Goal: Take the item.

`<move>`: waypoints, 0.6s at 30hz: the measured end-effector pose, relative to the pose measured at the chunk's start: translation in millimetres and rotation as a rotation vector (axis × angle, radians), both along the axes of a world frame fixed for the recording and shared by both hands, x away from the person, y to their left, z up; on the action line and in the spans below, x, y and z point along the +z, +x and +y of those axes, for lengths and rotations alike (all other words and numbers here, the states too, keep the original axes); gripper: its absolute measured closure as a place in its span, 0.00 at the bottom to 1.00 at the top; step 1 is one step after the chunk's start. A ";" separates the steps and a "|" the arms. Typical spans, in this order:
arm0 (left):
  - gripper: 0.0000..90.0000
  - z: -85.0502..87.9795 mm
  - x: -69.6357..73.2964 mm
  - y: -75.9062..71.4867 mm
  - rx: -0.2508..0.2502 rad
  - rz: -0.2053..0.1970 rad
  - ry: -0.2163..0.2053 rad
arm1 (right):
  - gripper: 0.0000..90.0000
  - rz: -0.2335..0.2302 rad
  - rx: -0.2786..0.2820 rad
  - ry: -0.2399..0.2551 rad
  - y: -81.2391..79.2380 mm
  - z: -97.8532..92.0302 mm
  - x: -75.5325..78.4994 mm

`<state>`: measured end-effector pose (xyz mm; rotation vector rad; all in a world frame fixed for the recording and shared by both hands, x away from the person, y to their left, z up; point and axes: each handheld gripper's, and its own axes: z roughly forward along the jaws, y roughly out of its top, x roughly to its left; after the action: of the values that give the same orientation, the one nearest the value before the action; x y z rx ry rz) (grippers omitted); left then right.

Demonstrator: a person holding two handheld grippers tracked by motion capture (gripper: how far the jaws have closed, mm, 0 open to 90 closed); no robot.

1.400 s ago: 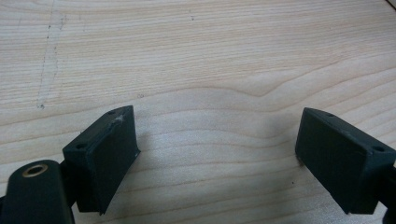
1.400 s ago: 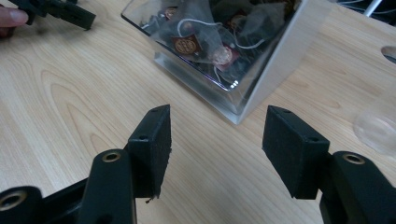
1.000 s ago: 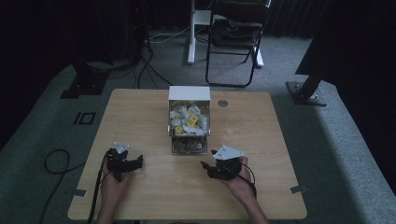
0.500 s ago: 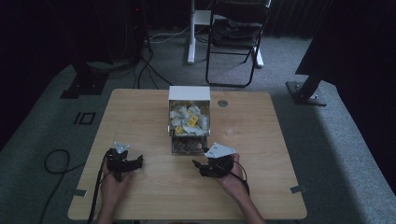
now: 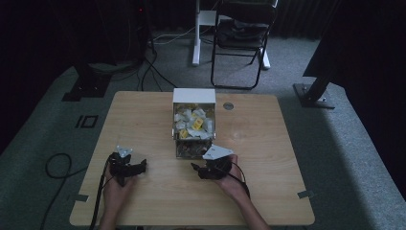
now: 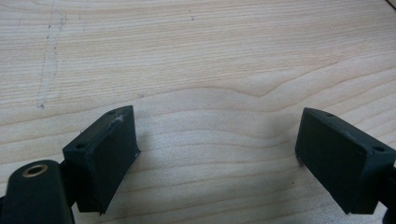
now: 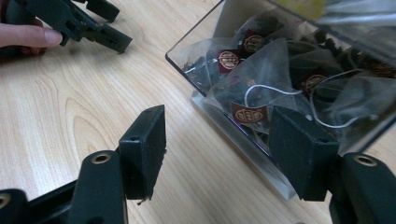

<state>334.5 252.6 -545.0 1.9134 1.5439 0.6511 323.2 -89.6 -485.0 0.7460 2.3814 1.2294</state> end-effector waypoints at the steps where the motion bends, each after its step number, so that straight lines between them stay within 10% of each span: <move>1: 0.15 0.0 0.0 0.0 0.000 0.000 0.000 | 0.41 0.000 0.000 -0.006 1.1 0.9 -1.1; 18: 0.15 0.0 0.0 0.0 0.000 0.000 0.000 | 0.48 0.014 0.031 -0.012 1.7 -0.1 -3.2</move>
<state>334.5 252.6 -545.1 1.9134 1.5435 0.6517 324.8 -89.8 -488.2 0.7192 2.4180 1.2249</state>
